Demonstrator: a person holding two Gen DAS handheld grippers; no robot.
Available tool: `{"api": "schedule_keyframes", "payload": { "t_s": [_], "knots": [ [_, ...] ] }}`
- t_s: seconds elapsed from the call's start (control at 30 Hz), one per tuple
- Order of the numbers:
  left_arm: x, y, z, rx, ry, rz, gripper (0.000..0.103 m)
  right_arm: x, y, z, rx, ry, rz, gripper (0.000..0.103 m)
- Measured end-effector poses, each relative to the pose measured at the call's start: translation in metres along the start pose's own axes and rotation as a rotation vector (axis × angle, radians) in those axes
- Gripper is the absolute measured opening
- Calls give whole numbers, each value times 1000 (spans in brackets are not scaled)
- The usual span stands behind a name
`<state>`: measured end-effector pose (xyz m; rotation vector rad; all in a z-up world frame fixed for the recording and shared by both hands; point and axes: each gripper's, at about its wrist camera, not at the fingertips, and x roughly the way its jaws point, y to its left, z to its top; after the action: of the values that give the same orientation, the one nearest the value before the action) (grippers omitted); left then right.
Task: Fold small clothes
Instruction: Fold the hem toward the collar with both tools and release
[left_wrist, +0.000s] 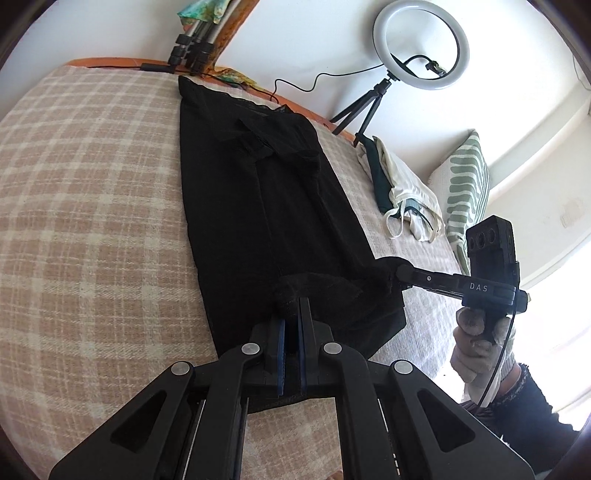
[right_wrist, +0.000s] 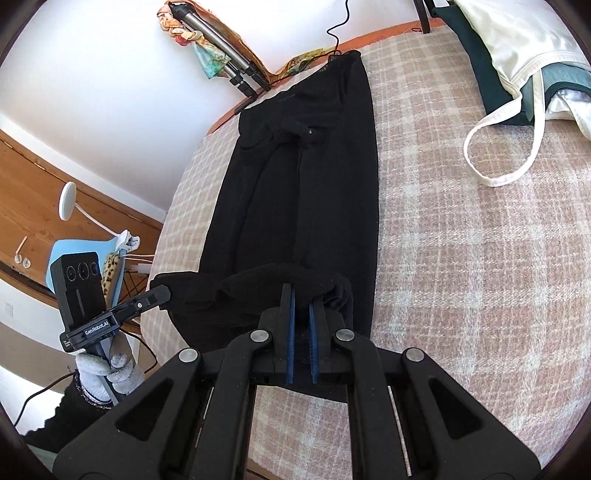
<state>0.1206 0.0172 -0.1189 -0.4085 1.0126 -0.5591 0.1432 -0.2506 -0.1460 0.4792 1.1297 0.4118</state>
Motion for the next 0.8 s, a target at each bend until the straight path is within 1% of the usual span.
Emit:
{"api": "schedule_keyframes", "payload": {
  "t_s": [0.13,0.2,0.27,0.3,0.37,0.43,0.53,0.6,0.67,0.7,0.8],
  "knots": [
    [6,6,4,-5,0,17,4,11,-7,9,22,19,1,9],
    [6,10,8,-25,7,30,7,13,-12,13,52,24,-3,11],
    [0,14,12,-63,3,36,19,7,-15,18,69,21,-28,30],
    [-6,15,12,-64,-22,46,21,0,-15,19,59,-3,-40,32],
    [-17,13,11,-35,-69,57,21,-16,-8,18,4,-43,-37,32],
    [-22,9,8,-3,-66,34,21,-23,3,13,-66,-36,0,32],
    [-17,1,1,46,-26,9,21,-18,20,3,-161,8,17,32],
    [-8,-5,-3,72,23,4,21,-4,28,-4,-205,59,19,32],
    [0,-10,-7,106,61,29,21,13,36,-10,-249,105,-3,31],
    [3,-12,-8,122,67,45,21,21,39,-13,-266,124,-14,31],
    [12,-12,-8,143,93,85,21,38,41,-15,-278,162,-26,31]
  ]
}}
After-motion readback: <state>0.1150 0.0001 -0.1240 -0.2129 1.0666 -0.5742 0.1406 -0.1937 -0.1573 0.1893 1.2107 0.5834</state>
